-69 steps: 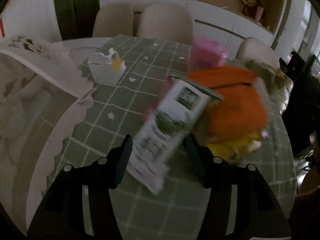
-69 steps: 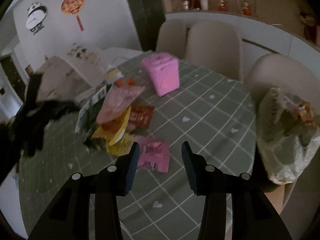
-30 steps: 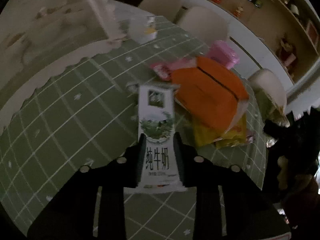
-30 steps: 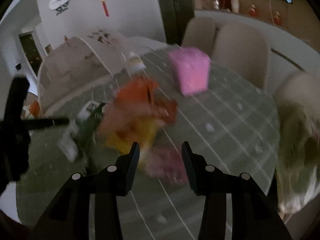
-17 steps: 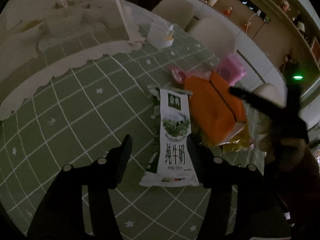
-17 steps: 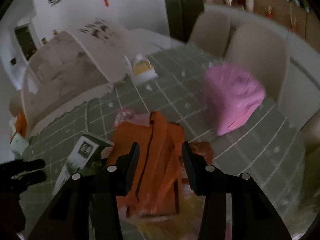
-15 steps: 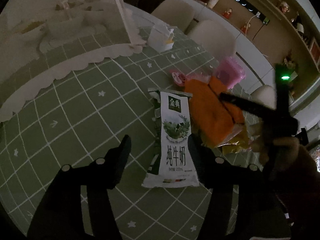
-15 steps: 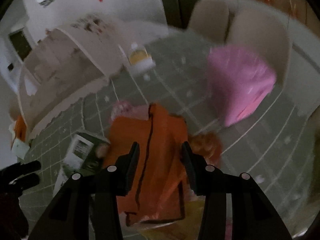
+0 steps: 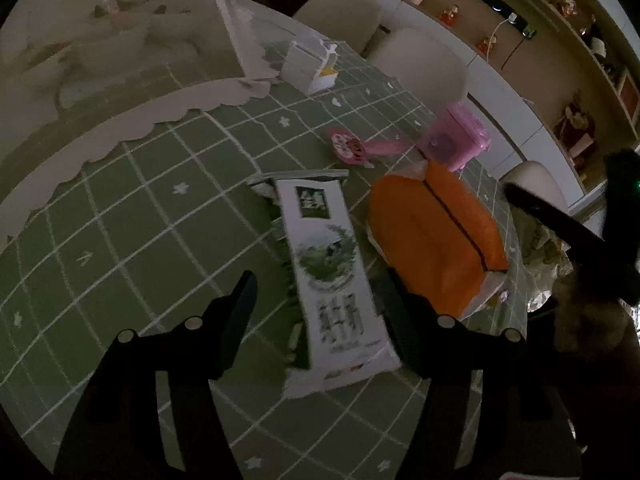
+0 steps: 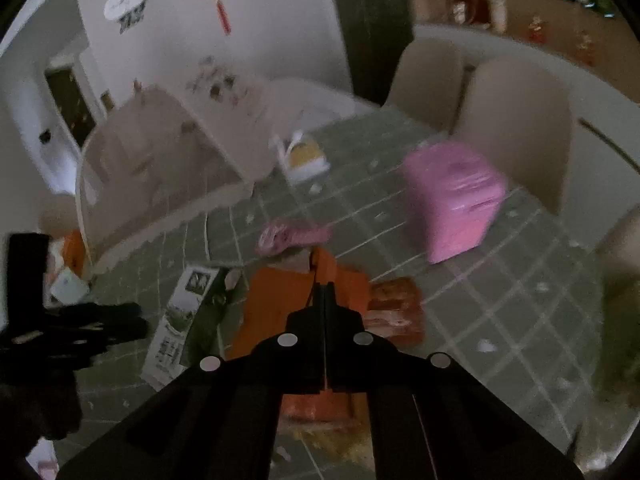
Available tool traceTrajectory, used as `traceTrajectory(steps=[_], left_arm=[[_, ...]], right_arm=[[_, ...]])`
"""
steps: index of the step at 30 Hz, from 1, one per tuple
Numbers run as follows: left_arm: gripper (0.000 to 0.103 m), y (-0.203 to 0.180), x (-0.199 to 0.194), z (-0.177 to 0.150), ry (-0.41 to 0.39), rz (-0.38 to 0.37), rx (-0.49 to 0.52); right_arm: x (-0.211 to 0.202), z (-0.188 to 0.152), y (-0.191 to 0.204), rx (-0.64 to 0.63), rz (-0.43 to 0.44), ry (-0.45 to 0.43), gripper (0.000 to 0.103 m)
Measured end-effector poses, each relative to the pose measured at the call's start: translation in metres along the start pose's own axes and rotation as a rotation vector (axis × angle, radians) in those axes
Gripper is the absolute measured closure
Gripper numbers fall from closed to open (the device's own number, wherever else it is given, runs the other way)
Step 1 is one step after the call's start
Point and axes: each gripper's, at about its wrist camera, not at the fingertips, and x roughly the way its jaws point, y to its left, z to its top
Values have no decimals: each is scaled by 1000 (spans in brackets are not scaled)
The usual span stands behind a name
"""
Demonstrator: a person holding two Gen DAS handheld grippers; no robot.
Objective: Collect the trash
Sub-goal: 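Grasp the orange bag with the right tool while the left tool holds the milk carton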
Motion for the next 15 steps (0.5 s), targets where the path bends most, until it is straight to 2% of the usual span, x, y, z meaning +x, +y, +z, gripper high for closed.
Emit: traceTrajectory(steps=[2, 4, 7, 9, 10, 11, 12, 14, 15], left_arm=[[42, -5, 9, 5, 13, 4, -14], [42, -12, 22, 10, 32, 40, -17], [42, -20, 40, 18, 59, 100, -1], [42, -23, 50, 20, 76, 140, 18], [50, -22, 53, 20, 85, 153, 17], [57, -21, 56, 20, 95, 154, 10], [58, -19, 56, 18, 99, 140, -3], [58, -15, 51, 13, 87, 124, -15], [59, -15, 49, 10, 84, 123, -14]], right_arm=[[-20, -3, -11, 36, -15, -29, 100], [-35, -13, -24, 78, -38, -34, 100], [-45, -25, -36, 122, -11, -26, 100], [-49, -32, -41, 154, 7, -33, 96], [-50, -34, -42, 165, 10, -34, 91], [-50, -36, -43, 174, 12, -39, 63], [-49, -37, -42, 179, 34, -46, 37], [-43, -37, -37, 172, 71, -46, 36], [-32, -35, -33, 154, 98, 7, 36]])
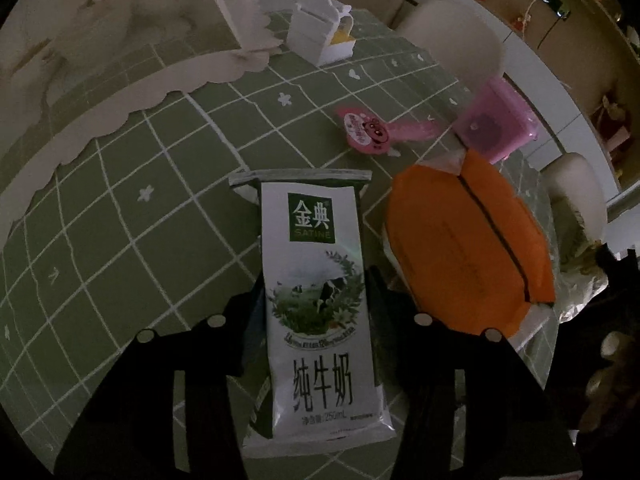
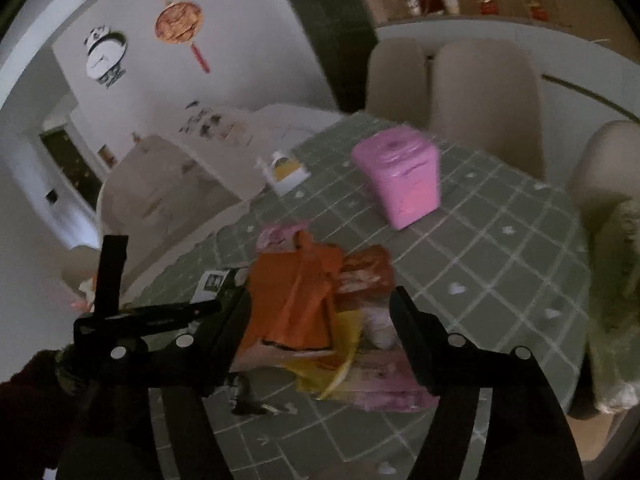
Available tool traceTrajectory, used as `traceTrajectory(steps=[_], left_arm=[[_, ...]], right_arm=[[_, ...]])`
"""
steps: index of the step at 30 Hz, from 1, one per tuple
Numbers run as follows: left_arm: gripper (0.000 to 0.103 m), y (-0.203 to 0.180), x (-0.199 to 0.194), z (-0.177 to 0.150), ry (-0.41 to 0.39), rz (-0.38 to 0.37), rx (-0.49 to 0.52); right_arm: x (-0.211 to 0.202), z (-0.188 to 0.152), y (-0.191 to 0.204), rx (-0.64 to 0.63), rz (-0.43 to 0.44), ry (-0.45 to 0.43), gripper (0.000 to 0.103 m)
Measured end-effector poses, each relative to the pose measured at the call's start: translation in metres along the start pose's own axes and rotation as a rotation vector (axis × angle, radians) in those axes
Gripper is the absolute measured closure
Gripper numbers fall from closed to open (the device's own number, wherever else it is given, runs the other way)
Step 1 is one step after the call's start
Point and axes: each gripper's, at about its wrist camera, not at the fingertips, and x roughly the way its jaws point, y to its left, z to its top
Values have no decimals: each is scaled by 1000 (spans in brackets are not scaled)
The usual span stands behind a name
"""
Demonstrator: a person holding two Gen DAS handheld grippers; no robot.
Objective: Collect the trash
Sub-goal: 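Grasp the orange bag with the right tool while the left tool holds the milk carton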
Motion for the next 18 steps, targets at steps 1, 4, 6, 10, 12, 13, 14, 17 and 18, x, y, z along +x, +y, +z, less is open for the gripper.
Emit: traceTrajectory(steps=[1, 4, 6, 10, 12, 13, 14, 17, 18], left_arm=[[59, 2, -3, -3, -4, -1, -2], [59, 14, -13, -10, -23, -12, -33], [59, 22, -21, -12, -40, -17, -57], [58, 38, -29, -14, -52, -26, -89], [58, 44, -31, -15, -54, -34, -100], [58, 46, -30, -15, -53, -38, -104], [58, 47, -29, -16, -51, -40, -107], [58, 50, -26, -16, -49, -49, -117], [58, 49, -25, -17, -50, -46, -119]], right_arm=[[8, 1, 2, -10, 15, 39, 36], [31, 2, 18, -74, -24, 48, 36], [53, 8, 26, -93, -101, 54, 36], [88, 13, 28, -62, -94, 136, 36], [97, 12, 30, -66, -77, 155, 36], [103, 12, 30, -66, -65, 170, 36], [106, 11, 31, -65, -56, 179, 36], [114, 6, 34, -110, -43, 198, 48], [117, 6, 33, -113, -56, 205, 69]])
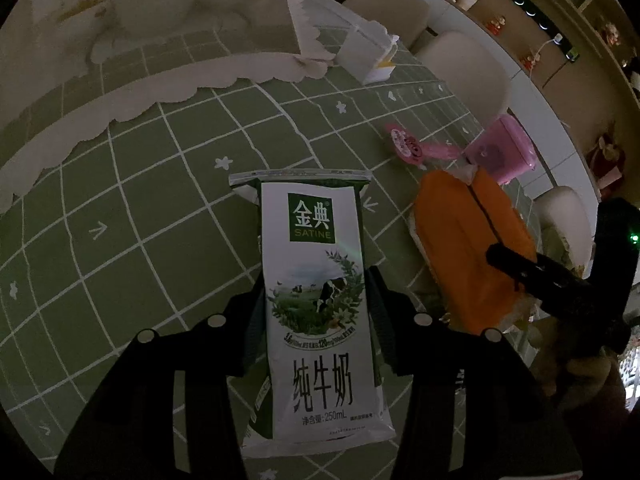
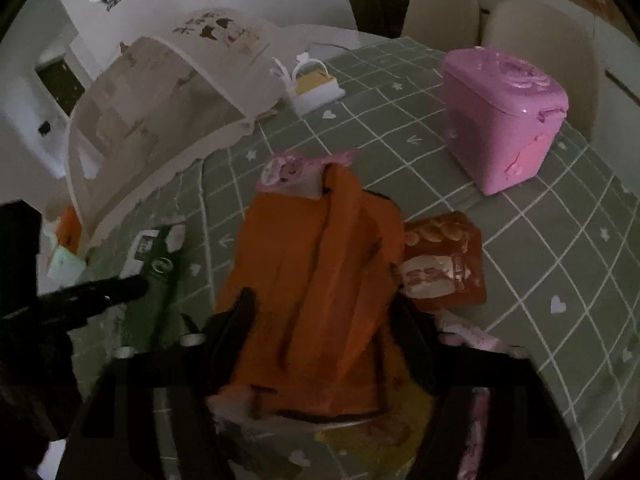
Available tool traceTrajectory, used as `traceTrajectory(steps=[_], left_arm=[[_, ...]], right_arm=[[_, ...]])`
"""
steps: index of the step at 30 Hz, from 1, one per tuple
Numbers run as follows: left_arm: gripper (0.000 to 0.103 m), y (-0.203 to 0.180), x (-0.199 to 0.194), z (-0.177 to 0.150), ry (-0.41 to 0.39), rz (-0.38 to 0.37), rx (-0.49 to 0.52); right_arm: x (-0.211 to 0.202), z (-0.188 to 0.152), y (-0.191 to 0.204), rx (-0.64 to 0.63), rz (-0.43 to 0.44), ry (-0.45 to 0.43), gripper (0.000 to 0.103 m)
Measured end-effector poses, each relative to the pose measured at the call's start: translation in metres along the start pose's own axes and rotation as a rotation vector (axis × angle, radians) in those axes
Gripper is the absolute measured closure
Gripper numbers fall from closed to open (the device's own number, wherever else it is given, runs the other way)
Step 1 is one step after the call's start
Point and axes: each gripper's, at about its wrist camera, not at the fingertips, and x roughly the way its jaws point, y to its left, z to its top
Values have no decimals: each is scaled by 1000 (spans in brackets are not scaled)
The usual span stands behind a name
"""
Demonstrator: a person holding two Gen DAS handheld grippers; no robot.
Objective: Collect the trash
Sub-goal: 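Grasp the orange bag with the right tool while the left tool holds the milk carton, then carry the milk carton and orange bag to the white trash bag and release both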
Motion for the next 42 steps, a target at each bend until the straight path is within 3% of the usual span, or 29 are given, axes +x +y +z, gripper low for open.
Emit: traceTrajectory(steps=[2, 5, 12, 19, 30, 42], left_arm=[[58, -1, 0, -1, -2, 8, -1], [58, -6, -10, -1, -28, 5, 8], [58, -49, -71, 17, -212, -45, 93], [58, -107, -117, 6, -320, -102, 188], [58, -213, -103, -9, -295, -261, 295], [58, -374, -43, -19, -200, -380, 439]], right_arm=[[1, 1, -3, 15, -14, 11, 86], [-25, 2, 1, -9, -41, -61, 93], [-108, -6, 1, 12, -45, -209, 94], [-183, -40, -8, 31, -130, -308, 94], [-266, -93, -58, 135, -246, -376, 94], [-334, -129, -184, 286, -377, -433, 94]])
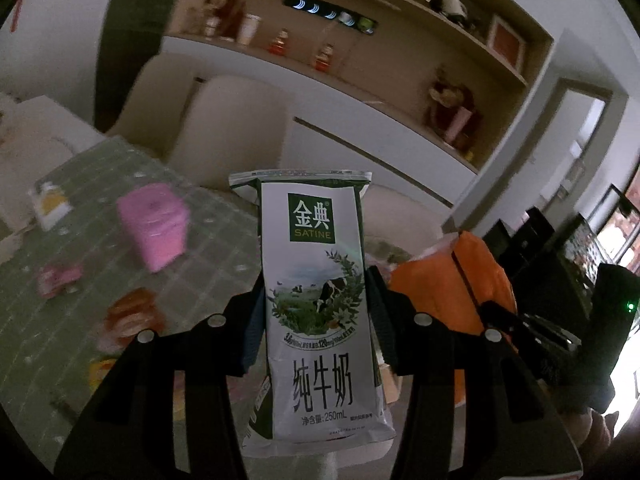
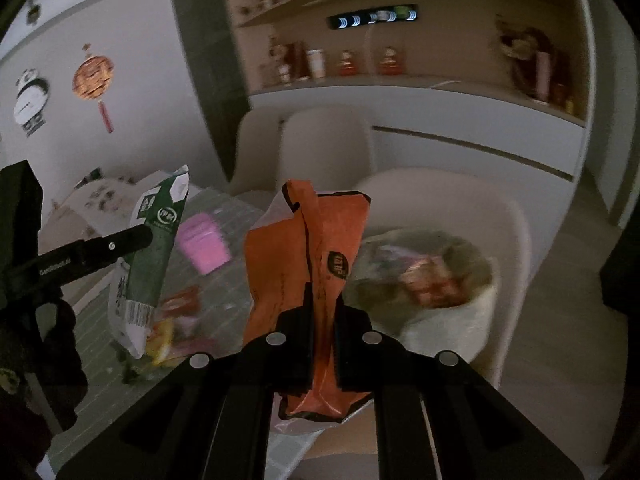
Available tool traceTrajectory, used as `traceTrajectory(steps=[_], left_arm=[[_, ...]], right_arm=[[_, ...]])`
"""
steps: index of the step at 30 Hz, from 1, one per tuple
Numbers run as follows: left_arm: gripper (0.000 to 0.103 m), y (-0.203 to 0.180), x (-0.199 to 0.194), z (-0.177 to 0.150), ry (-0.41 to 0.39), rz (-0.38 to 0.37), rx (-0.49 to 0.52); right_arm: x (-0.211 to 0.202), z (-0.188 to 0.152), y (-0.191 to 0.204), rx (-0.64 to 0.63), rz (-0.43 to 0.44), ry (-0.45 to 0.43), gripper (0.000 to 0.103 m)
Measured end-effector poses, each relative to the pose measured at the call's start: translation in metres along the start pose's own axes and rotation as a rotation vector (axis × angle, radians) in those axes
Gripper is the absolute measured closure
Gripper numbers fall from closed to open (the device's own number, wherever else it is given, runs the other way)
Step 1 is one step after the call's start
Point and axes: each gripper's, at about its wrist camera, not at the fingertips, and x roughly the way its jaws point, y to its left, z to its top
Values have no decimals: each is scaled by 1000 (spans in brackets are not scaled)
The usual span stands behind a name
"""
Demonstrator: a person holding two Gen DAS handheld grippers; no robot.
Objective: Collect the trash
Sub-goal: 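Carry the milk carton and orange bag to the white trash bag and release both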
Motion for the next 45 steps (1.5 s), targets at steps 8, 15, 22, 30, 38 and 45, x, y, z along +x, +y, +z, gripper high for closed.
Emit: traceTrajectory(steps=[8, 15, 22, 30, 38, 45], left_arm=[[58, -57, 90, 21, 61, -56, 11], [58, -107, 184, 29, 132, -115, 45], [58, -135, 267, 27, 160, -99, 64], [46, -111, 293, 7, 278, -114, -8], [45, -81, 224, 18, 179, -53, -37], [45, -47, 162, 5, 139, 42, -79]], right_arm=[[5, 17, -104, 58, -126, -39, 94], [16, 33, -180, 129, -191, -62, 94], [31, 47, -220, 149, -205, -66, 94], [60, 58, -217, 125, -132, -53, 94], [133, 65, -174, 76, 27, 60, 94], [209, 37, -140, -42, 12, 290, 94]])
